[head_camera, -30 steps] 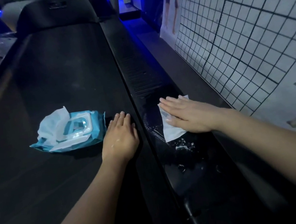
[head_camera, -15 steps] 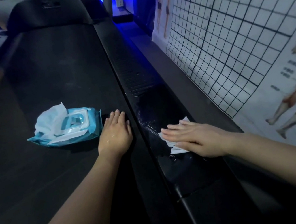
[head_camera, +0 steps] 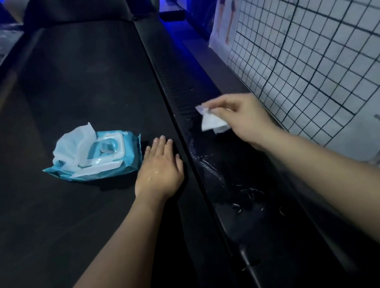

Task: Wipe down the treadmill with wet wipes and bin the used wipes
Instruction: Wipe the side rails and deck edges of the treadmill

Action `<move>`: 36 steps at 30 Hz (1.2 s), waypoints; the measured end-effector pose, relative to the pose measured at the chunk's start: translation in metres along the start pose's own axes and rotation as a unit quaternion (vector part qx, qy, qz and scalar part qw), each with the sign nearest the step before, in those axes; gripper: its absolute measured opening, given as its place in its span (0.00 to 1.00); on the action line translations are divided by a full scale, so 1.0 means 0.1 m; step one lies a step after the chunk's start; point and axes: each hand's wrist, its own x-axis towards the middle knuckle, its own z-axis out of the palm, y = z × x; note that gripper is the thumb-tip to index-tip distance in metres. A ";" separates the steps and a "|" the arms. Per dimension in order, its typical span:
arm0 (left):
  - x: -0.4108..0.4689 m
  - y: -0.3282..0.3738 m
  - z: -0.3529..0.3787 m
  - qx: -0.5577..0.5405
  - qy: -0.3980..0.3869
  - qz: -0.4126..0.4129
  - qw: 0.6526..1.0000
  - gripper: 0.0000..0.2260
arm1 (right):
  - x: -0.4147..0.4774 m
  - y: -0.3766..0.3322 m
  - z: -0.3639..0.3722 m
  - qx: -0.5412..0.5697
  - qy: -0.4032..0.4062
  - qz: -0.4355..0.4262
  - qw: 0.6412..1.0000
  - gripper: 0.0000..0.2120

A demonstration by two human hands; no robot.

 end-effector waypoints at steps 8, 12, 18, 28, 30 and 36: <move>0.01 -0.02 0.02 -0.024 0.022 0.002 0.999 0.27 | 0.50 0.27 0.56 -0.137 -0.151 -0.067 0.977 0.07; 0.00 -0.03 0.01 -0.037 0.020 0.001 0.999 0.27 | 0.38 0.30 0.45 -0.138 -0.244 -0.062 0.958 0.07; -0.05 0.00 -0.05 -0.104 0.023 -0.042 0.993 0.29 | -0.06 0.21 0.24 -0.113 -0.307 -0.037 0.944 0.04; -0.12 0.02 -0.04 -0.091 0.037 -0.041 0.994 0.27 | -0.95 0.24 -0.28 -0.121 -0.293 -0.056 0.947 0.10; -0.12 0.03 -0.05 -0.085 0.037 -0.042 0.995 0.27 | -0.99 0.22 -0.34 -0.124 -0.316 -0.056 0.939 0.09; -0.10 0.06 -0.03 -0.050 0.052 -0.043 0.996 0.26 | -0.81 0.04 -0.28 -0.014 -0.138 -0.053 0.989 0.15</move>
